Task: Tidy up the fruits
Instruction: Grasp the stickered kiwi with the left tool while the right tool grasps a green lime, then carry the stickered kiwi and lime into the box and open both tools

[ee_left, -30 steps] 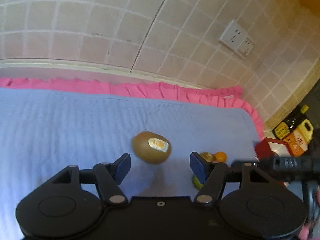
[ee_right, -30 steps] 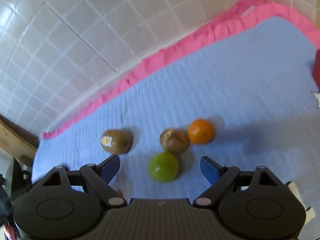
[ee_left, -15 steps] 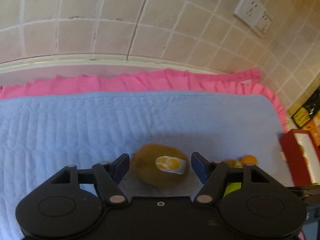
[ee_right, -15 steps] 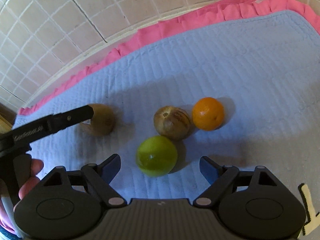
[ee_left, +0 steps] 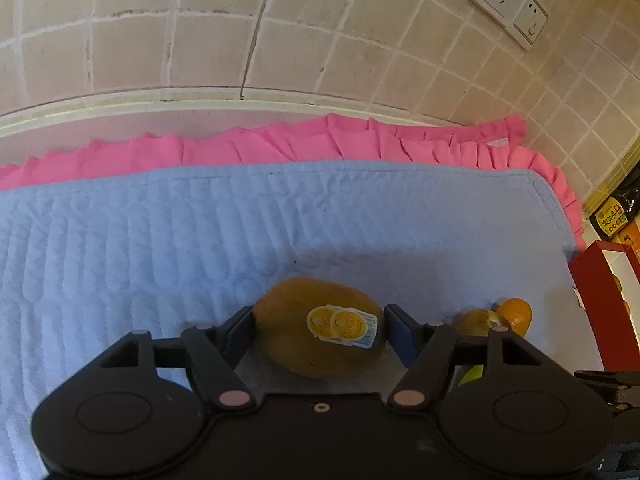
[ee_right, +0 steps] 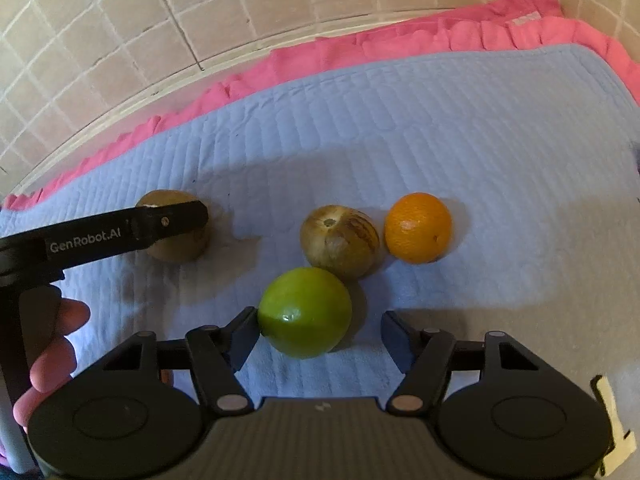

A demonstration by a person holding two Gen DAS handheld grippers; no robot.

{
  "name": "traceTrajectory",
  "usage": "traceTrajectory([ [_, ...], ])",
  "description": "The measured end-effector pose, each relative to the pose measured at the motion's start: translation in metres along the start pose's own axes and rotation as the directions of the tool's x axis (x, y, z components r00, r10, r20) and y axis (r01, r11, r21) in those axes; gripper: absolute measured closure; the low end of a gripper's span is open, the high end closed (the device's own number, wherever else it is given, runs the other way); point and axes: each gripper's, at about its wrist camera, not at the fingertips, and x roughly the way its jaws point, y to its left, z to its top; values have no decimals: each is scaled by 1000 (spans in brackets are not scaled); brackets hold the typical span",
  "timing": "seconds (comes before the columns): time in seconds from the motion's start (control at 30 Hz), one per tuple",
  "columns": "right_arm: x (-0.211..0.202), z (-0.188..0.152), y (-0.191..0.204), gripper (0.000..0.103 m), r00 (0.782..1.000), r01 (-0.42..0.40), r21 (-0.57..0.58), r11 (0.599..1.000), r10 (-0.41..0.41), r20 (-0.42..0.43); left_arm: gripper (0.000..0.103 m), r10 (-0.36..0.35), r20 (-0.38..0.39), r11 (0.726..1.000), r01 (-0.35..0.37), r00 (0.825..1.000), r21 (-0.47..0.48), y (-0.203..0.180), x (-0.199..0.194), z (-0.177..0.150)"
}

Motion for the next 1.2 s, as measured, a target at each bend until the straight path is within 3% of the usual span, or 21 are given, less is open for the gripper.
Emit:
traceTrajectory([
  [0.23, -1, -3, 11, 44, 1000, 29, -50, 998, -29, 9, 21, 51, 26, 997, -52, 998, 55, -11, 6, -5],
  [0.3, -1, -5, 15, 52, 1000, 27, -69, 997, -26, 14, 21, 71, 31, 993, -74, 997, 93, -16, 7, -7],
  [0.4, -2, -6, 16, 52, 999, 28, -82, 996, -26, 22, 20, 117, 51, 980, -124, 992, 157, -26, 7, -11],
  [0.57, -13, -5, 5, 52, 1000, -6, -86, 996, 8, 22, 21, 137, 69, 960, -149, 988, 236, -35, -3, -16],
  [0.73, -32, -8, -12, 52, 999, -17, -45, 999, 19, 44, 21, 121, 83, 952, -139, 989, 273, -49, -24, -22],
  [0.93, -66, -12, -41, 52, 994, -48, 26, 998, 46, 104, 21, 94, 147, 924, -141, 985, 356, -88, -53, -19],
  [1.03, -86, -17, -58, 52, 991, -14, 52, 999, 7, 135, 21, 82, 190, 899, -155, 978, 410, -118, -63, -16],
  [1.2, -116, -32, -104, 52, 986, 13, 151, 988, -38, 164, 21, -44, 188, 873, -54, 981, 485, -167, -68, -11],
])
